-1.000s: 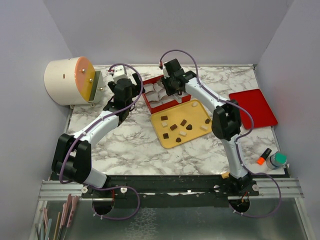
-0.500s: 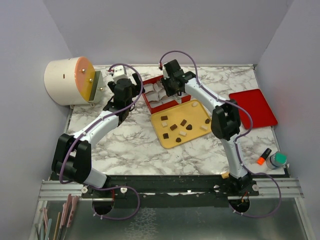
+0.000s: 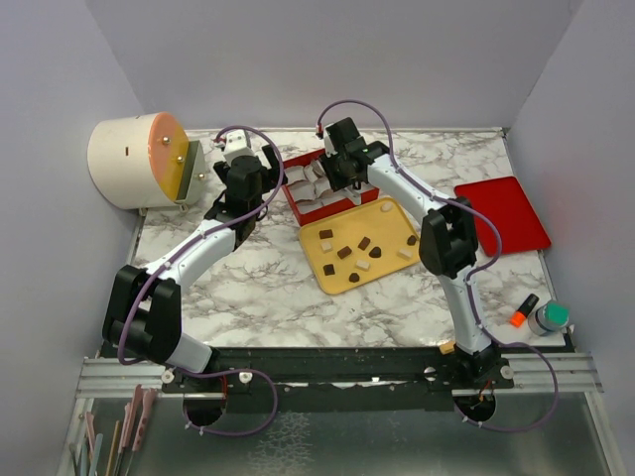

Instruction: Pack the chocolate

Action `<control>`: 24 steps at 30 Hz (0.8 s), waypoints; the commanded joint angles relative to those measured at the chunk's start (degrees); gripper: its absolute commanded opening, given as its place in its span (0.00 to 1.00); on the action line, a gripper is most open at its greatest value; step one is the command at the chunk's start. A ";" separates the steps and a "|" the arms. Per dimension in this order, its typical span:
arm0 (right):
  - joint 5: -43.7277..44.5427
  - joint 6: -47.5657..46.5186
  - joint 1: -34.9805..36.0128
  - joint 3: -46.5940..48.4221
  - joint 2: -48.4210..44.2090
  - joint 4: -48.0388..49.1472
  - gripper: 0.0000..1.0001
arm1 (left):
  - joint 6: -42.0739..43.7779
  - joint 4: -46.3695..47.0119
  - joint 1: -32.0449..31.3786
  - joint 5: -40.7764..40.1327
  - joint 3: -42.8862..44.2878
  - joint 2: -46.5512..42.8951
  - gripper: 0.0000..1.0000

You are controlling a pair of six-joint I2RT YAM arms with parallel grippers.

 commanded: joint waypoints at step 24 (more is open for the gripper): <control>-0.28 4.90 1.22 -42.92 -42.12 8.05 0.31 | -0.60 0.03 0.53 -0.12 -1.15 -0.60 0.94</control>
